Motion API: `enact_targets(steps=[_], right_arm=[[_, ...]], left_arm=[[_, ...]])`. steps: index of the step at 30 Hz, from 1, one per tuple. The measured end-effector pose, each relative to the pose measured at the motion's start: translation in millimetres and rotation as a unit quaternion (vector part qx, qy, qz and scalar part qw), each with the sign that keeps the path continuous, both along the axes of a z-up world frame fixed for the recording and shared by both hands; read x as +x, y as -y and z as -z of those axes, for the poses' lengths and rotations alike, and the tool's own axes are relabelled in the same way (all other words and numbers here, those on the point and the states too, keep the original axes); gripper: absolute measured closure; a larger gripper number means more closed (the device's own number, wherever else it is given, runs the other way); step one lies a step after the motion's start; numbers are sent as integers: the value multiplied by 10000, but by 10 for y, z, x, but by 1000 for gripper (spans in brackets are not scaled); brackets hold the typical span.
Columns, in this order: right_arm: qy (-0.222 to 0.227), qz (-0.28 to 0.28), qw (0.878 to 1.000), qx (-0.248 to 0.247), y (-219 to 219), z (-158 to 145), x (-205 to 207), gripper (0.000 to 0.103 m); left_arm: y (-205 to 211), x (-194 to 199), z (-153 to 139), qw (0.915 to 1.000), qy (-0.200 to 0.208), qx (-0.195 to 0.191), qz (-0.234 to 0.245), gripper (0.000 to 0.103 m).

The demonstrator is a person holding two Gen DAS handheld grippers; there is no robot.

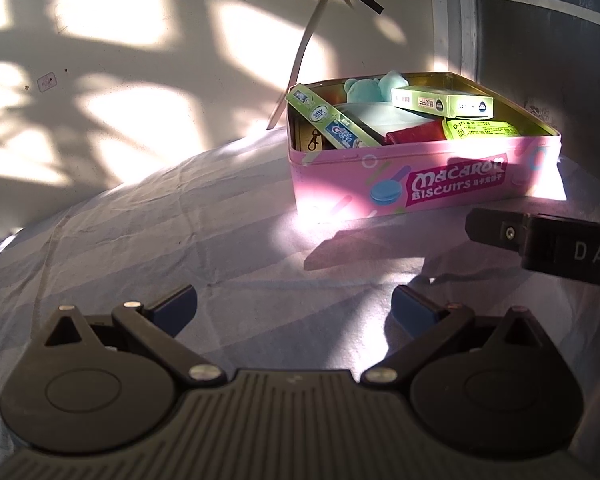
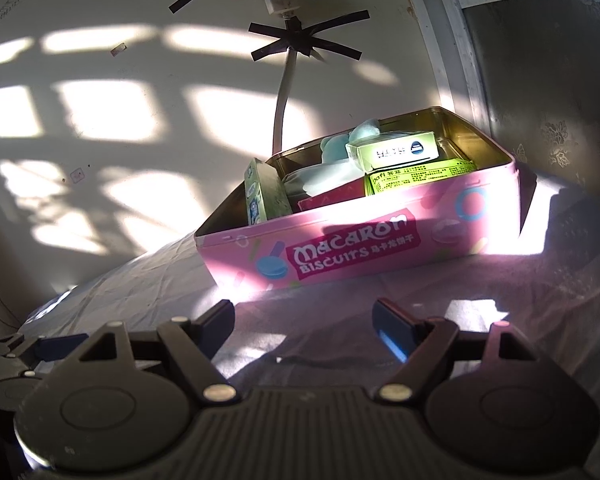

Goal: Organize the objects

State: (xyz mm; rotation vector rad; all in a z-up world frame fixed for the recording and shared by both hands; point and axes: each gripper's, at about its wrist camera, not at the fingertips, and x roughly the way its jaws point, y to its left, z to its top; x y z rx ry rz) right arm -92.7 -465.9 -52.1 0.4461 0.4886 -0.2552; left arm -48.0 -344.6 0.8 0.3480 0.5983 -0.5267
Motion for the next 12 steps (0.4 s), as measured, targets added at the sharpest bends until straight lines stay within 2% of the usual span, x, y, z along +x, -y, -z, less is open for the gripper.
enact_targets(steps=[12], right_arm=[[-6, 8, 10000, 5, 8, 9, 2, 24]], left_arm=[[2, -19, 9, 9998, -47, -75, 173, 0]])
